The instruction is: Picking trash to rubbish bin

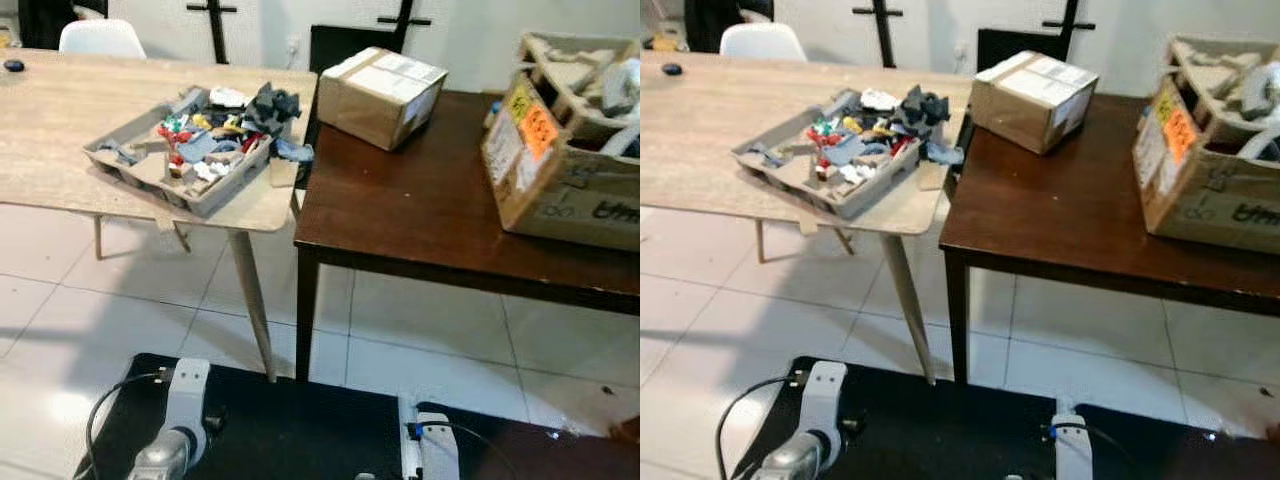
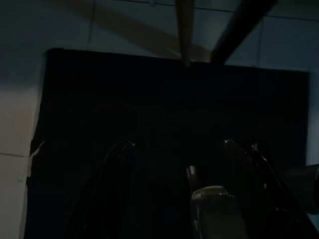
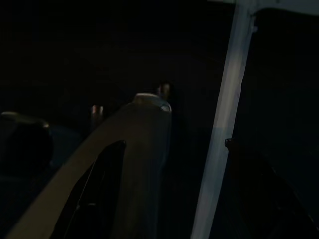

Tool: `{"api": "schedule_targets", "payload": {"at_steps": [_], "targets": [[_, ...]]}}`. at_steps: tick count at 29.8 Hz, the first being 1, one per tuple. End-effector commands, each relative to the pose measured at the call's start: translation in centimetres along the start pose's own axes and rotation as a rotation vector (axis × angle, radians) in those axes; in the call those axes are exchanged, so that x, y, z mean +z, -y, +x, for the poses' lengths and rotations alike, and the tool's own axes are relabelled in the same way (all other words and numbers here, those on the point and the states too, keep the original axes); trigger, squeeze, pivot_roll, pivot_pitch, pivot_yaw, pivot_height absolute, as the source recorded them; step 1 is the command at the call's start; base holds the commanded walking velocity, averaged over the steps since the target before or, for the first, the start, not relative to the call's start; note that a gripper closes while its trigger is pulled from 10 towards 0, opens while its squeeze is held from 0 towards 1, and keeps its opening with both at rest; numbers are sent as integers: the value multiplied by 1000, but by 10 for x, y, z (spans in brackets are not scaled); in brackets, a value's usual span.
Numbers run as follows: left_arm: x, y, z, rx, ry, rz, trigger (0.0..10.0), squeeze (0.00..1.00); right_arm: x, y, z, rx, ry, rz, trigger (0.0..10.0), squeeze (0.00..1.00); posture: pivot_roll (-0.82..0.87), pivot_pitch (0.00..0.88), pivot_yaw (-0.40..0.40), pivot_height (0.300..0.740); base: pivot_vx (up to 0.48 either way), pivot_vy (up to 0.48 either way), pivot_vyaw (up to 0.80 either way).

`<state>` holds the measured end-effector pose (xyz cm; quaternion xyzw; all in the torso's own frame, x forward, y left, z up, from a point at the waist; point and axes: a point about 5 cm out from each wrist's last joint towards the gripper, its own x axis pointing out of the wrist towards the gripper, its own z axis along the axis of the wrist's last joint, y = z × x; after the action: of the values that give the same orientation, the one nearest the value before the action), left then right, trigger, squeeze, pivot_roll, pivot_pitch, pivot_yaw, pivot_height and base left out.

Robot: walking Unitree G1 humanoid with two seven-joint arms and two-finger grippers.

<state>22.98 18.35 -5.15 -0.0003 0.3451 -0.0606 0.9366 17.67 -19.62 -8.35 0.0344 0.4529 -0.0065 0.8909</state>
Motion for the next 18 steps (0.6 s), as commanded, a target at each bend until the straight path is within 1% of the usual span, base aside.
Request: {"api": "schedule_targets", "payload": {"at_steps": [1, 5, 9, 12, 18], "targets": [[-7, 1, -2, -4, -24, 3, 10000, 0, -7, 2, -1, -12, -26, 22, 10000, 0, 54, 128, 24, 740, 315, 0, 0], [-7, 1, -2, -4, -23, 2, 10000, 0, -8, 2, -1, -12, -29, 17, 10000, 0, 54, 128, 24, 740, 315, 0, 0], [-7, 1, -2, -4, -23, 2, 10000, 0, -8, 2, -1, -13, -27, 28, 10000, 0, 54, 128, 24, 740, 307, 0, -800], [-8, 0, -2, -4, -28, 12, 10000, 0, -8, 2, -2, -12, -23, 22, 10000, 0, 55, 129, 24, 740, 285, 0, 0], [-11, -1, -3, -1, -48, 30, 10000, 0, -9, 1, -2, -11, -29, 19, 10000, 0, 59, 130, 26, 740, 0, 0, 0]]}}
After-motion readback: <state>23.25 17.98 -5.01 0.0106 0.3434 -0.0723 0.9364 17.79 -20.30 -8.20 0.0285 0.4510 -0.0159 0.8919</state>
